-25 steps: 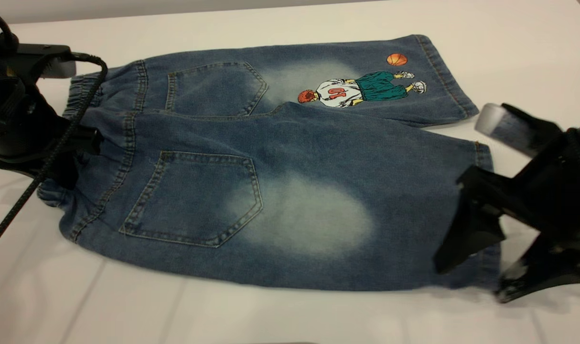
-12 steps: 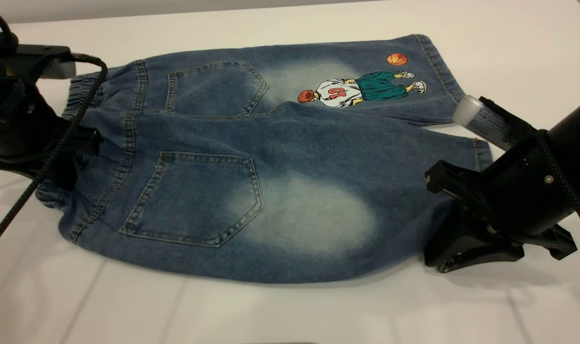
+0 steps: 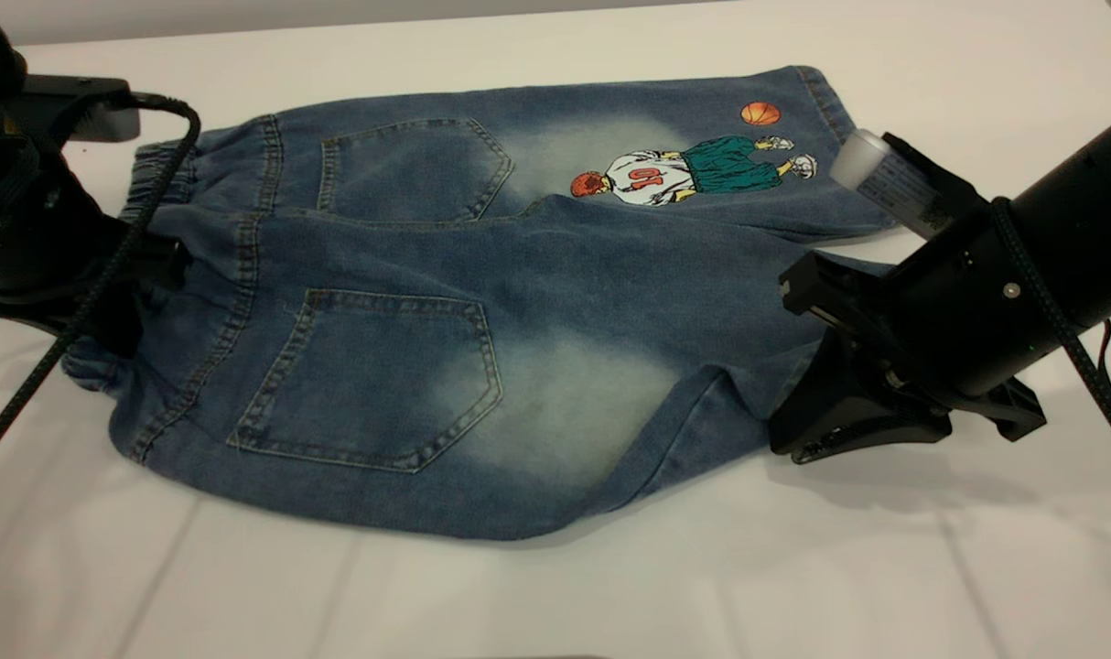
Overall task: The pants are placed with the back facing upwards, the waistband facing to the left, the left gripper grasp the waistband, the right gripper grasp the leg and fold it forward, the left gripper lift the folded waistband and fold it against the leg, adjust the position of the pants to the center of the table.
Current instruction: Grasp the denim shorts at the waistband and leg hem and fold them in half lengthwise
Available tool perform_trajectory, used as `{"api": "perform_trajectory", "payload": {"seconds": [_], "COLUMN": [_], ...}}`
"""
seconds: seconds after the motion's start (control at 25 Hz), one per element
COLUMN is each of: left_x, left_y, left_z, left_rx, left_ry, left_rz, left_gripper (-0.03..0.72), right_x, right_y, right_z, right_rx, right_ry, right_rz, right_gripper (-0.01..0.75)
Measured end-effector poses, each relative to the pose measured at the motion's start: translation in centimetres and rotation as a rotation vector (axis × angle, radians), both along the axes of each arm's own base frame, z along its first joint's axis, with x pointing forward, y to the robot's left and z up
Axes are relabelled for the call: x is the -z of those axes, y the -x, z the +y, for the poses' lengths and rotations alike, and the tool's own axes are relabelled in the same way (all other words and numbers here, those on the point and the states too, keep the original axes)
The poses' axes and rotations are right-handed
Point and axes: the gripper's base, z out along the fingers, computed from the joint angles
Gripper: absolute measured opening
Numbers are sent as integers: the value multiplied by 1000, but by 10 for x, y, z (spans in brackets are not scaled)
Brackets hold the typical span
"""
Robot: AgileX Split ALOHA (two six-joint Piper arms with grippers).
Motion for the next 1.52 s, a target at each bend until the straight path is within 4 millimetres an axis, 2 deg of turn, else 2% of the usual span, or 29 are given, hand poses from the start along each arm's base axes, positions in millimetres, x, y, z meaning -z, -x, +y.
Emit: {"api": "perform_trajectory", "payload": {"seconds": [0.2, 0.52, 0.64, 0.88, 1.0, 1.12, 1.24, 1.4, 1.52], "left_x": [0, 0, 0, 0, 0, 0, 0, 0, 0], "left_y": [0, 0, 0, 0, 0, 0, 0, 1, 1], "left_z": [0, 0, 0, 0, 0, 0, 0, 0, 0], "left_rx": [2, 1, 1, 1, 1, 1, 1, 1, 1], "left_ry": [-1, -2, -2, -2, -2, -2, -2, -3, -3], "left_rz": [2, 3, 3, 4, 4, 4, 4, 7, 8], "left_gripper": [83, 83, 83, 83, 83, 83, 83, 83, 83], "right_x": [1, -8, -12, -17, -17, -16, -13, -13, -14], "right_y": [5, 7, 4, -7, -7, -6, -7, -8, -8], "right_z": [-1, -3, -5, -28, -28, -24, -24, -24, -23], "right_rx": [-74, -124, -115, -20, -14, -9, 28, 27, 11], "right_ry": [22, 43, 62, 98, 93, 87, 82, 77, 75], "right_rz": [11, 8, -18, -52, -50, -44, -30, -38, -52], "right_gripper": [89, 362, 443, 488, 481, 424, 305, 90, 31]}}
